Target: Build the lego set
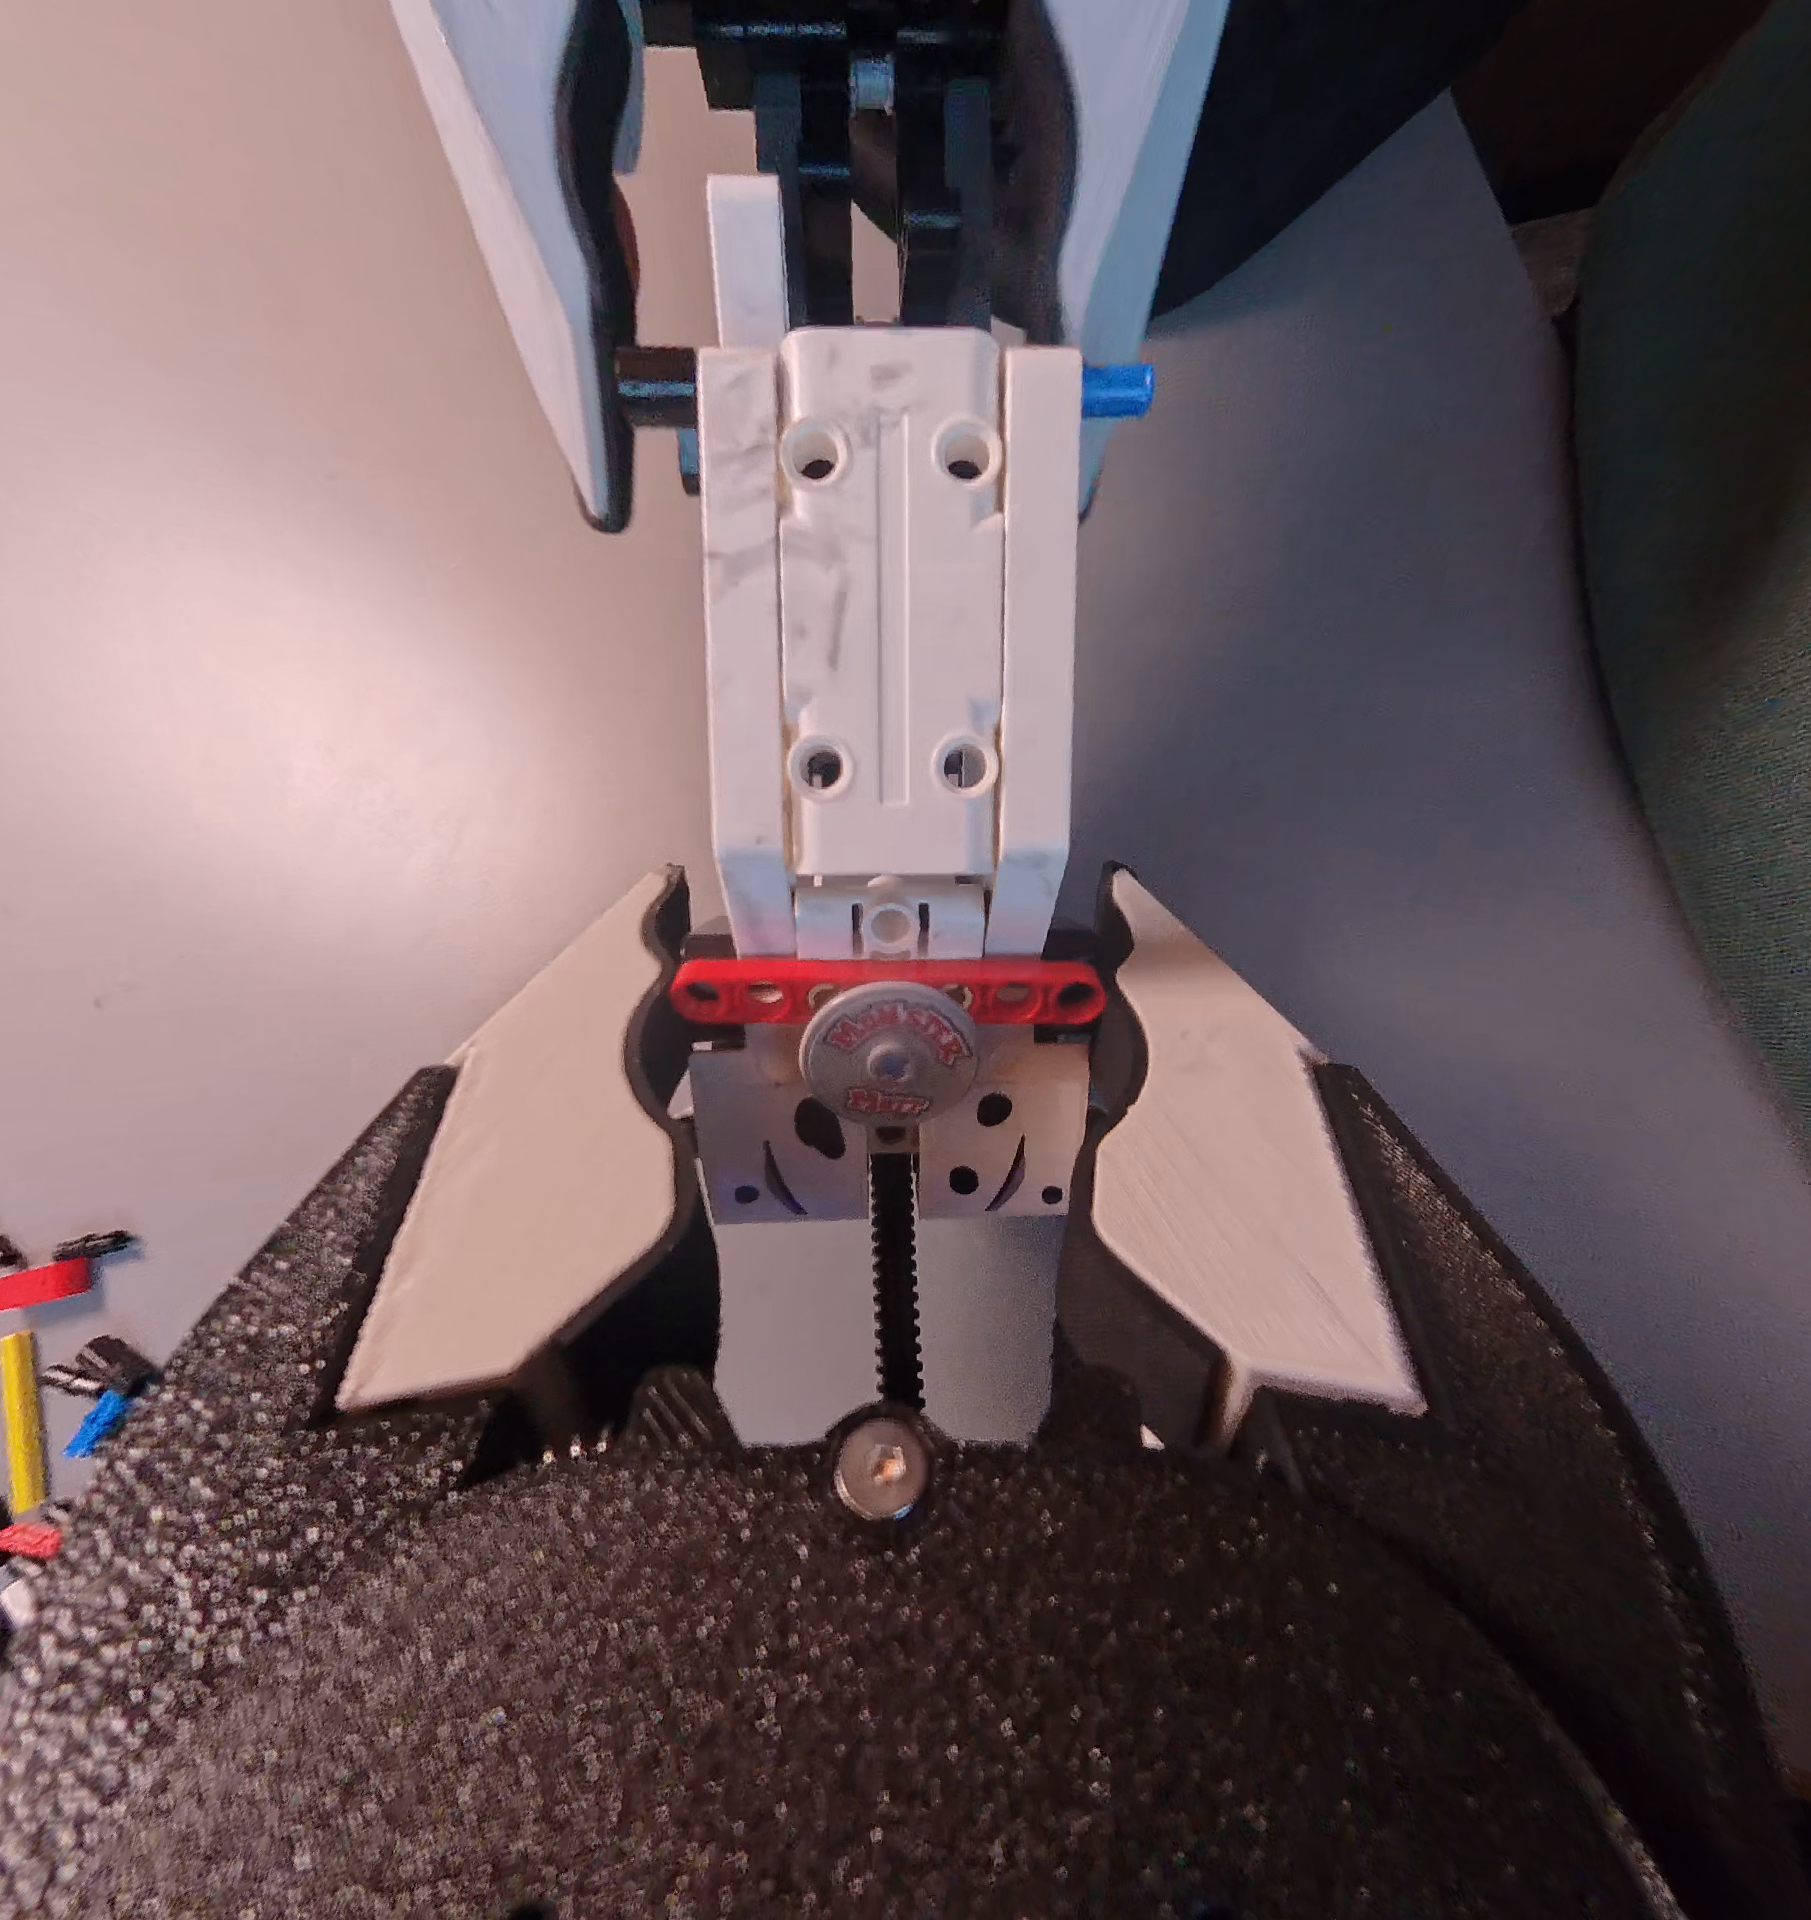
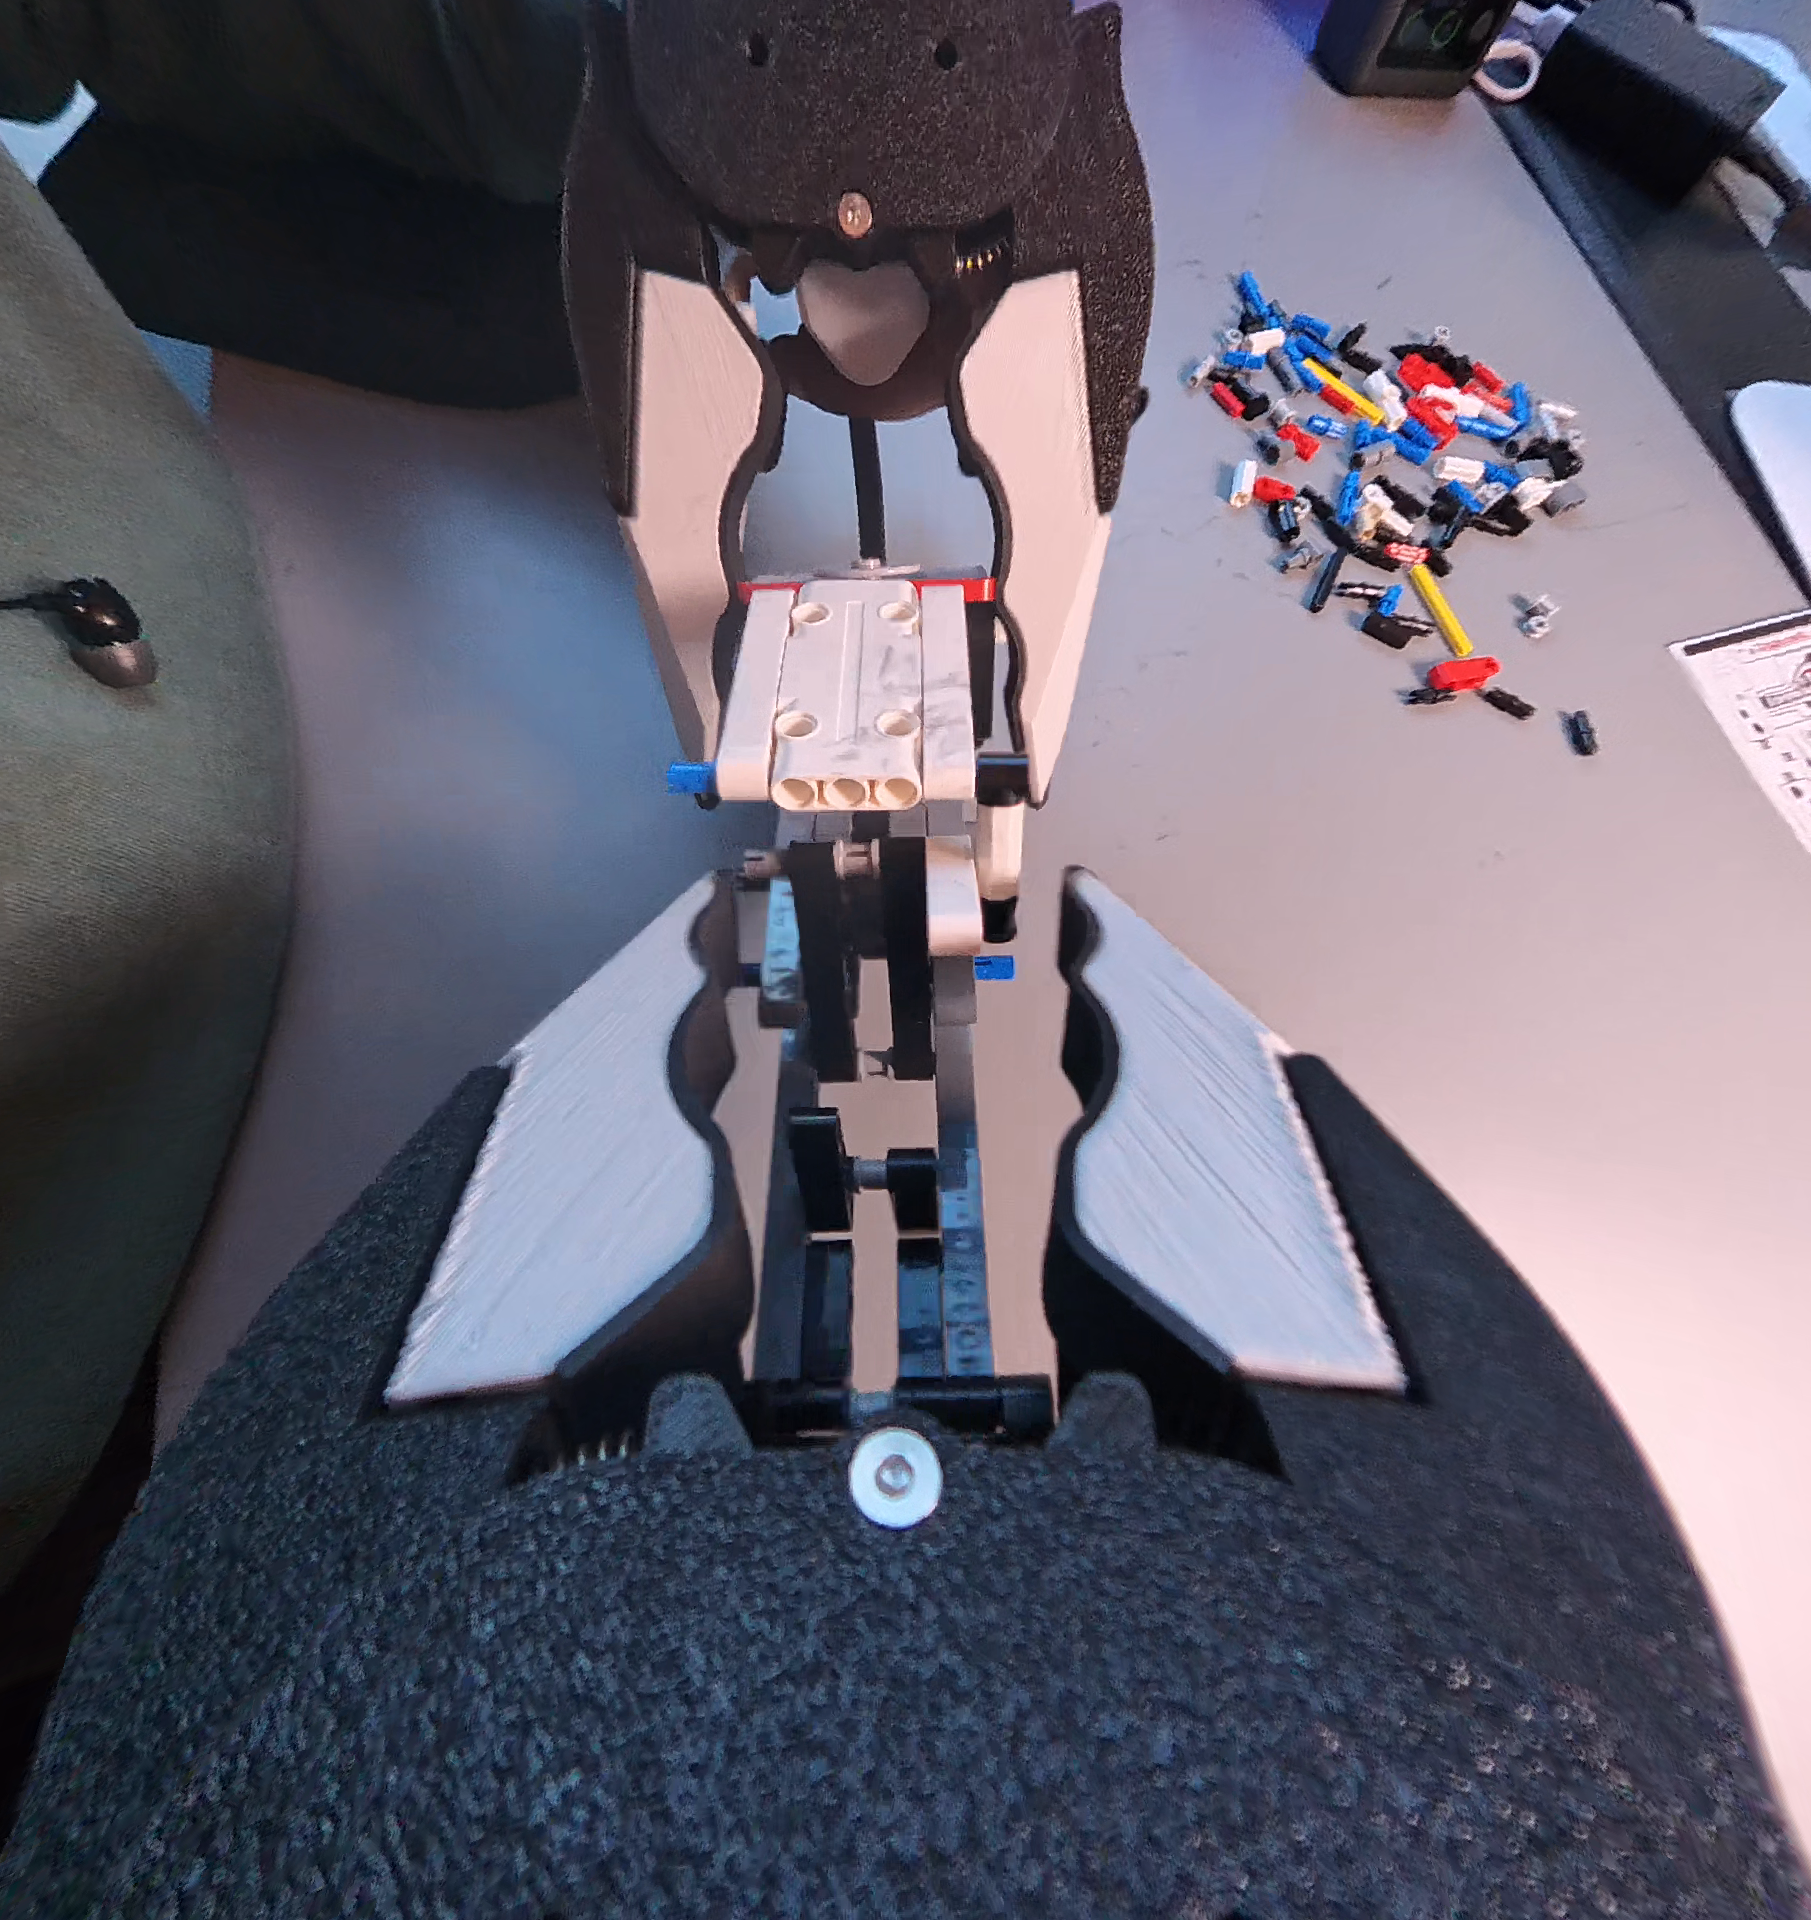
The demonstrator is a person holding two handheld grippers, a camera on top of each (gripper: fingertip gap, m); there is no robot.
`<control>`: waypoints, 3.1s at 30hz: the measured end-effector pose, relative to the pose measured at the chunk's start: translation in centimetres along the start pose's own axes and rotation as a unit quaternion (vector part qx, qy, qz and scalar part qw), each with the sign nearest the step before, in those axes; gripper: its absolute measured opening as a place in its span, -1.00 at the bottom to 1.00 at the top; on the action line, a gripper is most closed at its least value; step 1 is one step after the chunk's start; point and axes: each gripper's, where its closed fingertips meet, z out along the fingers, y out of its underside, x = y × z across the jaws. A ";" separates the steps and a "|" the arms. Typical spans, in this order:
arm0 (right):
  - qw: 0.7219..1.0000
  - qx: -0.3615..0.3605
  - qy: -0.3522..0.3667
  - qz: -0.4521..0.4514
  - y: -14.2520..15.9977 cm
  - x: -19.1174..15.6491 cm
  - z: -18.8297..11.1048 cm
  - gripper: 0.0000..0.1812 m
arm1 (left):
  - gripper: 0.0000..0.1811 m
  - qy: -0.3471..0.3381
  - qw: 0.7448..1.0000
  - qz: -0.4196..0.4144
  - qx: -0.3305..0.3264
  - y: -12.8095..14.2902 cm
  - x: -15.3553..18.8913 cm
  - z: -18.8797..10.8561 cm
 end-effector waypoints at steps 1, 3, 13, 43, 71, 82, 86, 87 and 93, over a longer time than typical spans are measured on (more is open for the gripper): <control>1.000 0.015 0.003 0.002 -0.5 0.1 -0.4 -0.26 | -0.15 -0.015 1.000 0.007 -0.003 0.0 -0.3 -0.1; 0.999 0.045 0.025 -0.002 -1.3 0.6 -1.2 -0.19 | -0.15 -0.064 0.997 0.035 -0.013 0.2 -1.3 -0.3; 0.983 0.058 0.172 0.005 1.9 3.7 -3.3 -0.36 | -0.15 -0.342 0.896 0.260 -0.116 1.7 -7.0 -1.5; 0.987 -0.001 0.051 0.152 2.3 -3.6 -1.2 -0.64 | -0.12 -0.104 0.954 -0.257 0.113 3.5 0.9 -6.9; 0.941 -0.232 -0.083 -0.231 0.3 6.1 5.5 -0.78 | -0.61 -0.092 0.963 -0.189 0.166 1.4 -6.6 -4.4; 0.977 -0.122 0.141 0.107 -1.1 14.5 0.7 -0.84 | -0.24 -0.144 0.914 -0.259 0.276 2.2 -9.0 -10.5; 0.933 -0.024 0.267 0.242 1.6 17.9 -1.8 -0.84 | -0.06 -0.107 0.927 -0.253 0.256 1.6 -7.6 -9.0; 0.919 0.001 0.286 0.270 2.7 18.2 -2.1 -0.84 | -0.04 -0.107 0.933 -0.241 0.246 1.3 -7.2 -8.6; 0.850 0.127 0.351 0.371 5.1 17.0 -3.0 -0.84 | -0.01 -0.160 0.958 -0.189 0.144 1.4 -6.5 -4.5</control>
